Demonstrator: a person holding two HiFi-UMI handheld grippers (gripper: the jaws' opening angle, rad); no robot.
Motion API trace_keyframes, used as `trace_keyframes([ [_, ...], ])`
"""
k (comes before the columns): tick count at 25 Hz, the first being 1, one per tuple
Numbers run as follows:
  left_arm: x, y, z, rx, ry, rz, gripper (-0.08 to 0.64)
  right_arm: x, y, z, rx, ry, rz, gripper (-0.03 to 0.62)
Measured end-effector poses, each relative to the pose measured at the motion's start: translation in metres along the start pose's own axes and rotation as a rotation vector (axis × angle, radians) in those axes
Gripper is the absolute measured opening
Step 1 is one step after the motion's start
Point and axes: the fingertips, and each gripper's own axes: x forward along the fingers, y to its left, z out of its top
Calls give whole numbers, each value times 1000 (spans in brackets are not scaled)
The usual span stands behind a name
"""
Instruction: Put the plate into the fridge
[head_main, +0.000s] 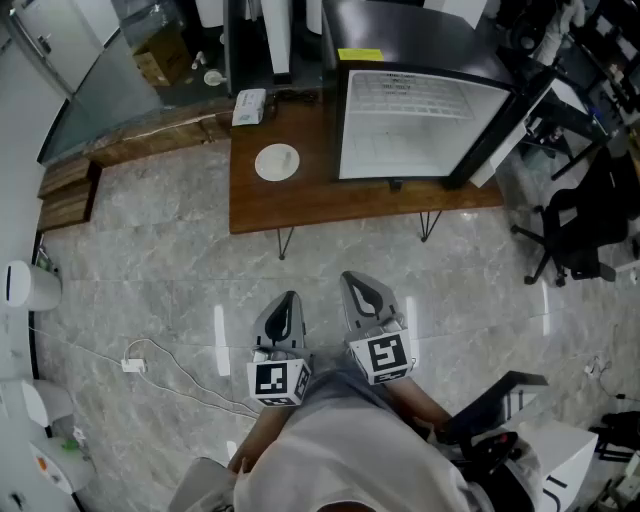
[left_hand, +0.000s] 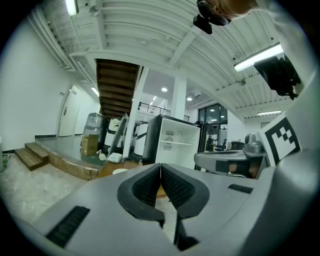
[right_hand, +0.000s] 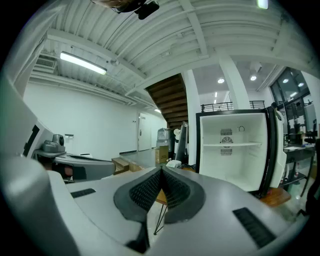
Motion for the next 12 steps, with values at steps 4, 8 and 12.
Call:
trace_keyframes([
  [4,30,-50,-10,3,-8,19,20,-19,-49,-11,-35,2,23,17],
  [8,52,-91,-24,2,1,33,20,-36,-84,-23,-46,5,55,17],
  [12,67,-114,-38,-12,9,53,20,-45,-107,-35,-14,14,71,17],
])
